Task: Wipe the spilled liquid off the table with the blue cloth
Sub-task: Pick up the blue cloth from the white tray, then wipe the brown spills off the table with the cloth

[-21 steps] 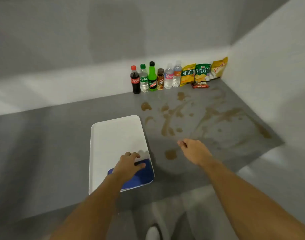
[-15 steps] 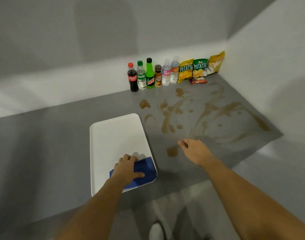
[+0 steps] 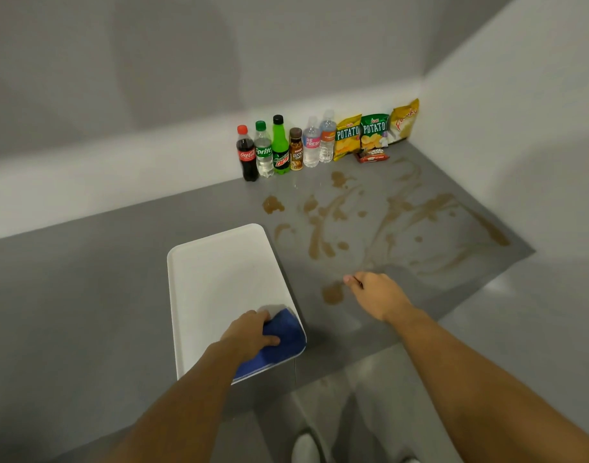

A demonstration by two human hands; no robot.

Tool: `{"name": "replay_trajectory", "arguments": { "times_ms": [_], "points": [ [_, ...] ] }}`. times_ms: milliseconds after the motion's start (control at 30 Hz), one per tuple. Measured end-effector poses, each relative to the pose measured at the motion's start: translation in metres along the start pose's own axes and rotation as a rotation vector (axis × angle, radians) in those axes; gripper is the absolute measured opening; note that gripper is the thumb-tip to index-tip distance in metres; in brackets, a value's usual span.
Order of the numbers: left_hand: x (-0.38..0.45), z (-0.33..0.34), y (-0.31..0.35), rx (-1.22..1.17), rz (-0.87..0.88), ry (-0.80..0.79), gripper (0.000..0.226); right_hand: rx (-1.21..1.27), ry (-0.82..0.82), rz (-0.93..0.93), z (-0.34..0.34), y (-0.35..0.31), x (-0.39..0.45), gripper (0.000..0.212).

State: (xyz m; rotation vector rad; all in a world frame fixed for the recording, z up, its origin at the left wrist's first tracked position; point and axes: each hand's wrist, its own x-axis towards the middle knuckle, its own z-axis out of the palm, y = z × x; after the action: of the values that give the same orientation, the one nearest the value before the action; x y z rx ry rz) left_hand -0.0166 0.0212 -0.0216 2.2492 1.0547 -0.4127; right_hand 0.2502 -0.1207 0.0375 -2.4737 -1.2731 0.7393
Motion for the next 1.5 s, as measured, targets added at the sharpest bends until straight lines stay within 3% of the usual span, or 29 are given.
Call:
{"name": "replay_trajectory", "arguments": {
  "times_ms": [167, 300, 467, 600, 667, 733, 900, 1167, 1300, 1500],
  "points": [
    [0.003, -0.014, 0.003, -0.122, 0.034, -0.015, 0.039, 0.019, 0.013, 0.022, -0.006, -0.002, 0.001, 0.05],
    [0.009, -0.028, 0.019, -0.211, 0.045, 0.047, 0.044, 0.064, 0.01, 0.051, -0.005, -0.005, 0.001, 0.051],
    [0.019, -0.044, 0.056, -0.305, 0.074, 0.161, 0.05, 0.309, -0.085, 0.14, 0.008, -0.015, 0.008, 0.051],
    [0.024, -0.048, 0.09, -0.555, 0.09, 0.178, 0.041, 0.594, -0.134, 0.184, 0.016, -0.028, 0.015, 0.055],
    [0.028, -0.048, 0.106, -0.626, 0.058, 0.191, 0.046, 0.745, -0.134, 0.204, 0.014, -0.034, 0.018, 0.045],
    [0.032, -0.046, 0.121, -0.734, 0.024, 0.185, 0.045, 0.834, -0.109, 0.199, 0.01, -0.037, 0.022, 0.036],
    [0.035, -0.042, 0.149, -1.042, 0.031, 0.098, 0.037, 0.681, 0.086, 0.13, 0.006, -0.026, 0.036, 0.029],
    [0.059, -0.038, 0.157, -0.982, -0.116, 0.121, 0.048, 0.57, 0.183, -0.003, 0.001, -0.011, 0.063, 0.03],
    [0.073, -0.03, 0.136, -0.552, -0.311, 0.289, 0.053, 0.507, 0.105, -0.008, 0.005, -0.002, 0.079, 0.027],
    [0.077, -0.023, 0.101, -0.633, -0.45, 0.503, 0.038, 0.56, 0.005, -0.044, 0.02, 0.0, 0.086, 0.033]
  ]
}}
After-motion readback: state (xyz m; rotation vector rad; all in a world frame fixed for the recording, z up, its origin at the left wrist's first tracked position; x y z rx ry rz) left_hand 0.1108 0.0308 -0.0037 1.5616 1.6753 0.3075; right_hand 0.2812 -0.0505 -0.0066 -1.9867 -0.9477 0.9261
